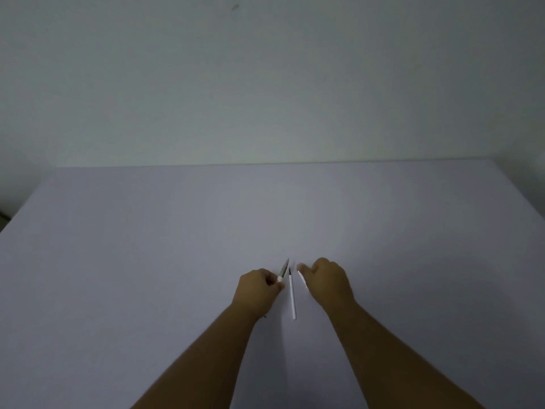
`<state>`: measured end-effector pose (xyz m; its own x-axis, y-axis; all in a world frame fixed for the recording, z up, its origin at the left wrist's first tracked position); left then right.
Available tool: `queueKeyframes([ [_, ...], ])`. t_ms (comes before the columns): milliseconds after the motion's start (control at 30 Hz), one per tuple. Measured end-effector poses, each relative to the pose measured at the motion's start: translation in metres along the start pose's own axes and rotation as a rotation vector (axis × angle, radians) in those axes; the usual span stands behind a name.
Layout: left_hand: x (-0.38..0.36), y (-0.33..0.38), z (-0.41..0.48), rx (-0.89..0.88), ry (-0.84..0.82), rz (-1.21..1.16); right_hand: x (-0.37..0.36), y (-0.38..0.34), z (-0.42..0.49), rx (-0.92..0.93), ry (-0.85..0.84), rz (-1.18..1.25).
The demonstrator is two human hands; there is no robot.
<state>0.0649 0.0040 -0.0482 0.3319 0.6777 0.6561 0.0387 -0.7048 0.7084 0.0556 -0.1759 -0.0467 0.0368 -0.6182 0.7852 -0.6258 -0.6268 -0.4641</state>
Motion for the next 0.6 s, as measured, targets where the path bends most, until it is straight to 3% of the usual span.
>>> queueKeyframes([
  [167, 0.005, 0.019, -0.004, -0.094, 0.028, 0.018, -0.011, -0.021, -0.009, -0.04, -0.279, 0.292],
  [467, 0.019, 0.034, -0.008, -0.141, 0.005, 0.018, -0.004, -0.035, -0.022, -0.025, -0.468, 0.565],
  [600, 0.021, 0.038, -0.011, -0.159, 0.014, 0.022, -0.002, -0.027, -0.024, -0.153, -0.485, 0.564],
])
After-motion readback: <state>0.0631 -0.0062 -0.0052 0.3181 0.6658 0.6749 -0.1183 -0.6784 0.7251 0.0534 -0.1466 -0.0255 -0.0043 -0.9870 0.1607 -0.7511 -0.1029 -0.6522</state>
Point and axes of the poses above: each hand's wrist, its own z-axis towards the middle knuckle, its own x-axis out of the back of the hand, y = z × x, the point moved 9 cm from there along z, towards the middle knuckle, and after that the axes turned 11 degrees about -x, right-handed, at the moved point
